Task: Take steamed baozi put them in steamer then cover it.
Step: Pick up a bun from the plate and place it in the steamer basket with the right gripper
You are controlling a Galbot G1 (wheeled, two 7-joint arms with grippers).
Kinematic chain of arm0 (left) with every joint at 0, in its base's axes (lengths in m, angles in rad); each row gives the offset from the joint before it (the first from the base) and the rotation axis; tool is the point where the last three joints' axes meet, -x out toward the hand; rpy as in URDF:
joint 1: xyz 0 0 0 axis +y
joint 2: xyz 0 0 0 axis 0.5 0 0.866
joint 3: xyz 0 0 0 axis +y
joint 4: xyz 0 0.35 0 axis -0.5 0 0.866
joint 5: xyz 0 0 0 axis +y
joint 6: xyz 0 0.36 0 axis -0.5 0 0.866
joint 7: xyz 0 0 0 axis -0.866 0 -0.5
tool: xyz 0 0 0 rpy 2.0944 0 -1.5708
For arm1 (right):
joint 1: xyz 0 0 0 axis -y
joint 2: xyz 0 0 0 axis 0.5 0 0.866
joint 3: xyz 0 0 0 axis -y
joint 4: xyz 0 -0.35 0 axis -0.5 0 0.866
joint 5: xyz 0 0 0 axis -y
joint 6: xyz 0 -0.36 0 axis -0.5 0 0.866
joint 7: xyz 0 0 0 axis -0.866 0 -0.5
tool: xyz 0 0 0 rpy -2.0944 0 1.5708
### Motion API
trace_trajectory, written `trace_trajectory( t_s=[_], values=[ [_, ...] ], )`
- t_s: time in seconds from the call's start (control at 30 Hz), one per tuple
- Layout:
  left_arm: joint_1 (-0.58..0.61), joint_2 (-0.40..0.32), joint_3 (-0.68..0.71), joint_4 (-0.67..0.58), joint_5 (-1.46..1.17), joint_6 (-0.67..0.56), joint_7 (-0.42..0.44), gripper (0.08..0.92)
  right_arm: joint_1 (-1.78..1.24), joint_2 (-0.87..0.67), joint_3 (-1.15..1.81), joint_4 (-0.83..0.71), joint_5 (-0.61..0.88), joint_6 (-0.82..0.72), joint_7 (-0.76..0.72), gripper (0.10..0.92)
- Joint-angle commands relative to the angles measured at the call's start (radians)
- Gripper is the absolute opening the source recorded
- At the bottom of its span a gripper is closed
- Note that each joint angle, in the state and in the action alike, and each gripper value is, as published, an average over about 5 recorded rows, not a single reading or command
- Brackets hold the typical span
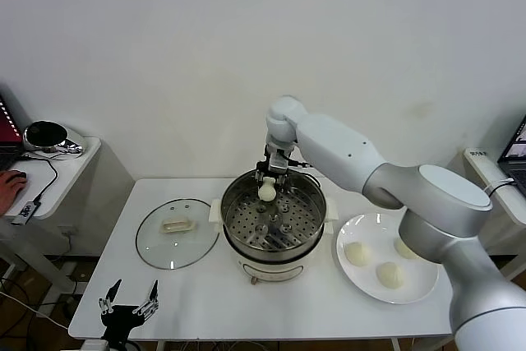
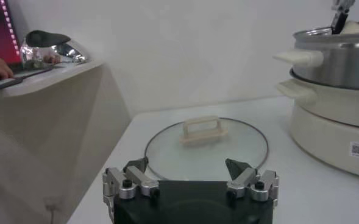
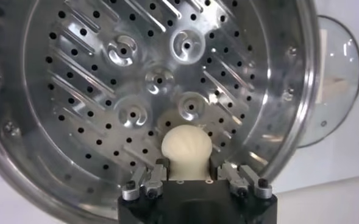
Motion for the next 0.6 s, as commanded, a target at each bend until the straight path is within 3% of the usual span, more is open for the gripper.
trace_trajectory(
  t_s=[0.03, 0.2, 0.6],
  values=[
    [-0.002, -0.004, 0.006, 0.002, 0.003, 0.0, -0.001, 0.823, -0.016, 0.01, -0.003, -0.009, -0.027, 0.009, 0.049, 0.424],
    [-0.003, -0.009, 0.006, 0.002, 0.002, 0.001, 0.0, 0.823, -0.016, 0.009, -0.005, -0.012, -0.027, 0.009, 0.052, 0.446],
    [0.0, -0.01, 0.006, 0.002, 0.002, 0.001, 0.0, 0.823, -0.004, -0.018, 0.022, 0.022, 0.013, -0.037, -0.02, 0.77]
  ],
)
